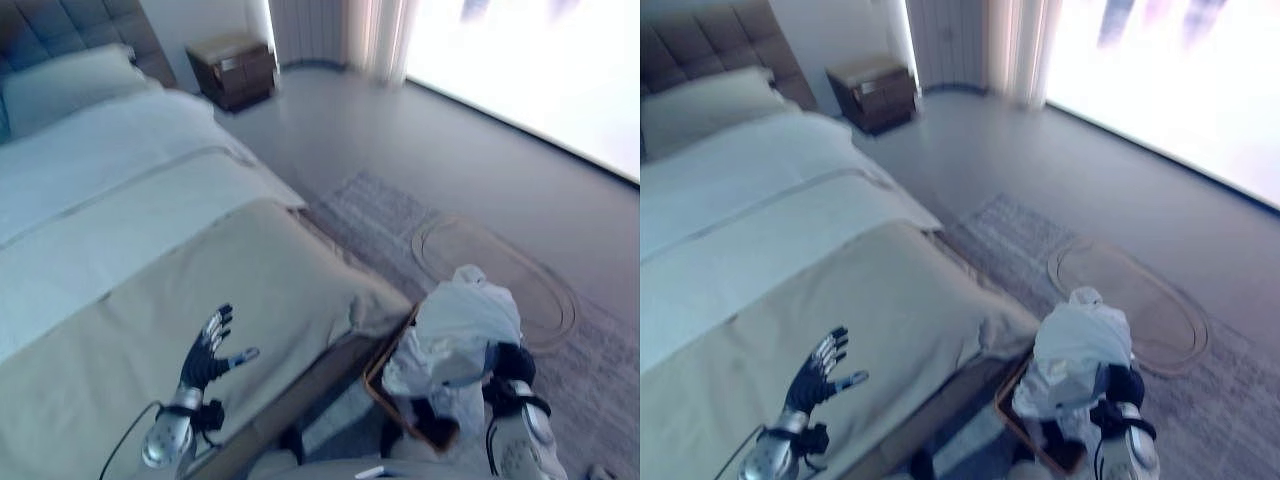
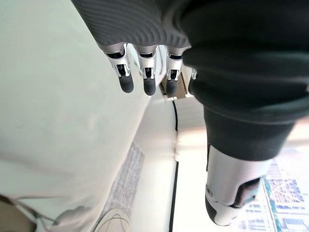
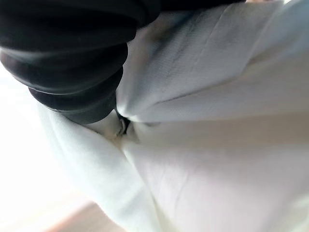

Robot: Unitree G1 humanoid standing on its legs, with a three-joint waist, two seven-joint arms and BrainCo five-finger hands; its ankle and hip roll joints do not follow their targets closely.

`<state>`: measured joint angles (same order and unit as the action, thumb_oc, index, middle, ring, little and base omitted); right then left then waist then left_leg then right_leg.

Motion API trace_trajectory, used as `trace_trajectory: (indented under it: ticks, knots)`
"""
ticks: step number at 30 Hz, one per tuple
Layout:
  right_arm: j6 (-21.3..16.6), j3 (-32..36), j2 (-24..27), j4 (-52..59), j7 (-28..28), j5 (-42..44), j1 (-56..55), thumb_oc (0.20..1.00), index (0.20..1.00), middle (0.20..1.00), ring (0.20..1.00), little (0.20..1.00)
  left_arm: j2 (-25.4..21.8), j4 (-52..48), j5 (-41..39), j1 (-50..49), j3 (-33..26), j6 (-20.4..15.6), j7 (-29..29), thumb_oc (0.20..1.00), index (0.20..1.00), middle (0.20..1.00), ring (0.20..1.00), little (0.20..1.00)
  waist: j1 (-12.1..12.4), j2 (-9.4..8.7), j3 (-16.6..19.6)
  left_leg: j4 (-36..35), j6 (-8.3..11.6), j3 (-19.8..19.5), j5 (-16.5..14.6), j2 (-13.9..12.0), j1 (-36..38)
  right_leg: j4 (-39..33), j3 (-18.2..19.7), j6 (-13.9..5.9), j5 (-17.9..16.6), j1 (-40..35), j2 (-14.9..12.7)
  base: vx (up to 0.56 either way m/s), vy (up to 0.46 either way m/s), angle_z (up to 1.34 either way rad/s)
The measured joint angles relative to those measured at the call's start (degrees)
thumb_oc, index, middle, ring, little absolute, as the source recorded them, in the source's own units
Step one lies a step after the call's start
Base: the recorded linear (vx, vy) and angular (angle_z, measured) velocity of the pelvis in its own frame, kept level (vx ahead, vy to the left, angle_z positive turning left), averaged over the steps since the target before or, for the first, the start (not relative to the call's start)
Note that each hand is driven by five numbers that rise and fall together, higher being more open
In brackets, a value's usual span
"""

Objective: Pick up clothes into the bucket

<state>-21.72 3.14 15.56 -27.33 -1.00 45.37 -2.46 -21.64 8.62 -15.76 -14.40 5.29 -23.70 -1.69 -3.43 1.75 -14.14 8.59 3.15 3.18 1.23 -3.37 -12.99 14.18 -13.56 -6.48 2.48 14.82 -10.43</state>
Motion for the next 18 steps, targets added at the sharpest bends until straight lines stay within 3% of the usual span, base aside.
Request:
trace_trajectory:
  ticks: [1,4,12,18]
  knots:
    - [-0.29,0.57,0.04,-1.30,-1.90,-1.03,3.57,0.200,0.200,0.200,0.200,0.200,-0.12,-1.26,-0.96,2.87,-0.09,-0.88,-0.81,1.000,1.000,1.000,1.000,1.000,0.33,-0.13,-3.53,1.90,-0.08,-0.23,-0.47,0.34,-2.51,3.36,0.19,0.71,1.23,2.99,-0.74,-0.17,0.002,0.17]
    - [-1.41,0.55,-0.03,-4.53,-6.92,-4.21,9.27,0.200,0.200,0.200,0.200,0.200,-0.64,-5.11,-1.35,5.32,-1.06,-2.09,-3.72,1.000,1.000,1.000,1.000,1.000,0.92,-0.02,-7.21,7.57,-0.02,-0.68,-2.43,0.68,-9.36,10.51,1.06,1.77,3.68,10.42,-2.39,-0.16,0.012,0.08]
    - [-3.64,0.66,0.24,-10.44,-15.22,-5.31,18.22,0.200,0.200,0.200,0.200,0.200,-2.20,-13.23,-1.53,4.99,-2.15,-5.30,-10.85,1.000,1.000,1.000,1.000,1.000,1.92,0.43,-9.78,20.93,-0.40,-1.82,-5.01,0.45,-25.79,23.65,3.45,2.01,6.88,26.65,-3.21,-0.11,0.030,0.03]
    - [-3.73,-0.06,6.26,-18.64,-20.03,-6.67,27.24,0.200,0.200,0.200,0.200,0.200,-2.95,-17.78,-3.76,5.78,-1.90,-6.31,-13.59,1.000,1.000,1.000,1.000,1.000,3.05,1.06,-10.52,28.78,-0.35,-1.88,-6.54,0.60,-36.95,29.68,5.43,2.20,7.15,37.90,-3.58,-0.04,0.040,-0.07]
